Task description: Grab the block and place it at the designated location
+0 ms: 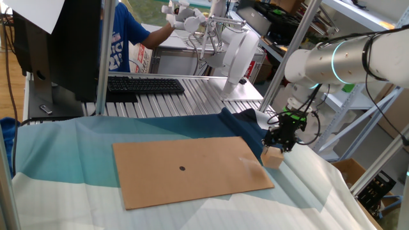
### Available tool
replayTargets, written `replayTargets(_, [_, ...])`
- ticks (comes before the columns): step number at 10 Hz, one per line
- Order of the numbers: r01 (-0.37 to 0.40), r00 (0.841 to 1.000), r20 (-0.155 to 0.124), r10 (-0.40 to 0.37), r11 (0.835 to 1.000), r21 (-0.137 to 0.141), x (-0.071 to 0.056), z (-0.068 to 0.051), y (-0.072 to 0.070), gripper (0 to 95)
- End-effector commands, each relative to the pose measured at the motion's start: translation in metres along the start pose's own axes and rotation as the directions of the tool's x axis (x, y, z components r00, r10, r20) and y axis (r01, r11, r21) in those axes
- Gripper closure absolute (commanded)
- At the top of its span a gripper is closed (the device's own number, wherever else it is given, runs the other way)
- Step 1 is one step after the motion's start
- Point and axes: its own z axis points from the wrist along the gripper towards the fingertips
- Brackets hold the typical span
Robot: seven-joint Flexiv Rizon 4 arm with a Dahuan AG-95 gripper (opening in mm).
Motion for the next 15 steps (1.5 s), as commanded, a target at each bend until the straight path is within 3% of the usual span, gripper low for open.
replayTargets(1, [0.005, 1.0, -0.013, -0.005, 1.0, -0.004, 0.0, -0.001, 0.0, 95.0])
replayTargets(5, [0.024, 0.999, -0.024, -0.024, 1.0, -0.003, 0.008, -0.002, 0.009, 95.0])
replayTargets(6, [0.017, 1.0, -0.017, -0.017, 1.0, 0.012, 0.014, -0.002, 0.022, 95.0])
replayTargets(9, [-0.016, 0.999, -0.032, 0.017, 0.999, 0.028, 0.021, 0.003, 0.055, 95.0])
replayTargets(12, [-0.018, 0.999, -0.047, 0.019, 0.999, 0.031, 0.021, 0.003, 0.077, 95.0])
replayTargets(14, [-0.03, 0.999, -0.04, 0.032, 0.999, 0.041, 0.025, 0.009, 0.093, 95.0])
replayTargets(15, [-0.026, 0.999, -0.042, 0.028, 0.999, 0.031, 0.025, 0.012, 0.096, 95.0])
